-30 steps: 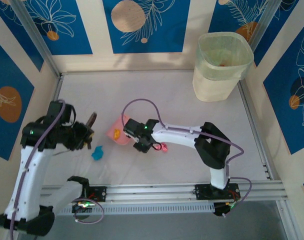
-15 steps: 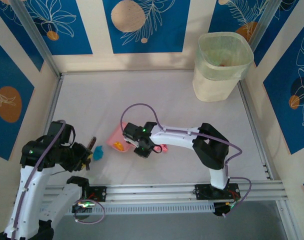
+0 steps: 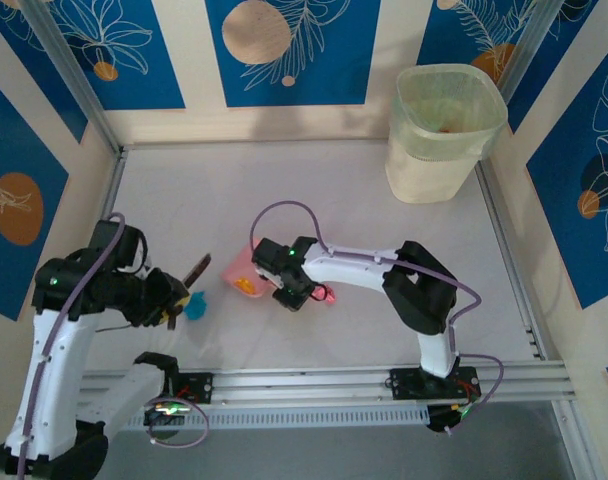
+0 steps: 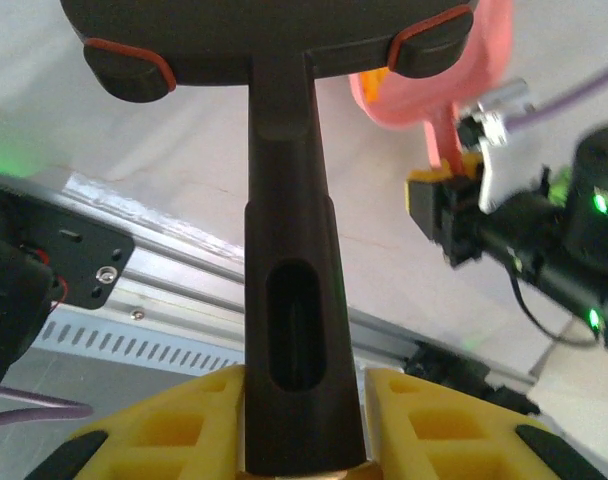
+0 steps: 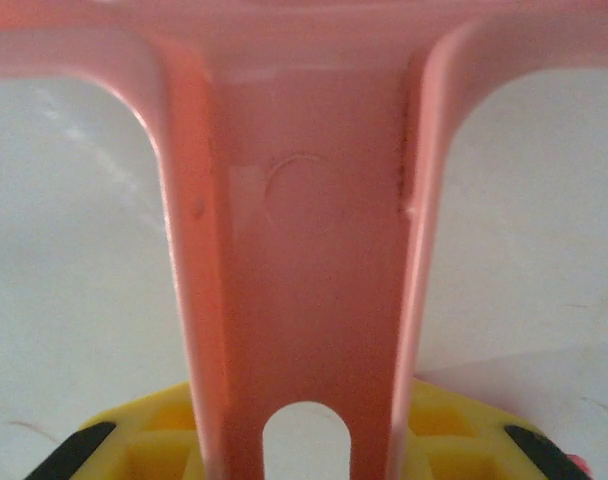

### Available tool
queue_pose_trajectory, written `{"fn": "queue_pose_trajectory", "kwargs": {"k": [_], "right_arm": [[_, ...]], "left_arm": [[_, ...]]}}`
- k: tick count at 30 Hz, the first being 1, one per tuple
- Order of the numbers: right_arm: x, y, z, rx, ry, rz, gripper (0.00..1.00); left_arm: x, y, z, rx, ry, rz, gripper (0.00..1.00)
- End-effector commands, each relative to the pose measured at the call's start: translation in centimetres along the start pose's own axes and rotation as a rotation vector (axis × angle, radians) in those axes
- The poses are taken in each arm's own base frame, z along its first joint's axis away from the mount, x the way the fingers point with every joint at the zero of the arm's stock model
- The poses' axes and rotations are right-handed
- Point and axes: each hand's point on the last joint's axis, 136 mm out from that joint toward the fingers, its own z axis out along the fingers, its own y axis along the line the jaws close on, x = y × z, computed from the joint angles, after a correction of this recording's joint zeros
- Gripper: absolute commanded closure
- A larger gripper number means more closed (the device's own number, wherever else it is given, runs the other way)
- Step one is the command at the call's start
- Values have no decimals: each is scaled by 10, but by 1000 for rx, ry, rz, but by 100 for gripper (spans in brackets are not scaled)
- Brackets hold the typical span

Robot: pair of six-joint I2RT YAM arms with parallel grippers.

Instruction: Sweep away the paper scraps from the table

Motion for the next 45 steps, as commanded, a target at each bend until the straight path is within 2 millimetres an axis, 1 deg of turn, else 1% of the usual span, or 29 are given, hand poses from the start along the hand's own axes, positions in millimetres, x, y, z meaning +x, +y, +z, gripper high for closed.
{"fn": "queue_pose_trajectory", "kwargs": {"k": [1, 3, 5, 8, 13, 19, 26, 32, 35, 40, 45], "right_arm": [[-1, -5, -8, -13, -8, 34, 100], [-3, -7, -8, -15, -11, 41, 100], [-5, -8, -9, -18, -14, 48, 100], [-8, -11, -10, -14, -18, 53, 100], [-8, -13, -10, -8, -15, 55, 100], [-6, -15, -11, 2, -20, 54, 100], [-7, -15, -12, 3, -26, 56, 100], [-8, -16, -10, 8, -23, 60, 100], [-8, -17, -11, 11, -24, 63, 100], [-8, -16, -8, 7, -15, 62, 100], [-9, -14, -7, 0, -11, 64, 100]], "left_arm": [[51, 15, -9, 13, 197, 10, 100], [63, 14, -6, 39, 266, -15, 100], [73, 17, -4, 39, 310, -50, 100], [77, 23, -2, -1, 329, -74, 100], [73, 34, 6, -86, 313, -128, 100], [66, 54, 20, -194, 276, -203, 100], [43, 60, 26, -295, 185, -186, 100], [21, 46, 53, -279, 160, -147, 100], [10, 36, 63, -261, 145, -135, 100], [-13, 14, 82, -227, 109, -101, 100], [-43, -14, 100, -197, 60, -49, 100]]}}
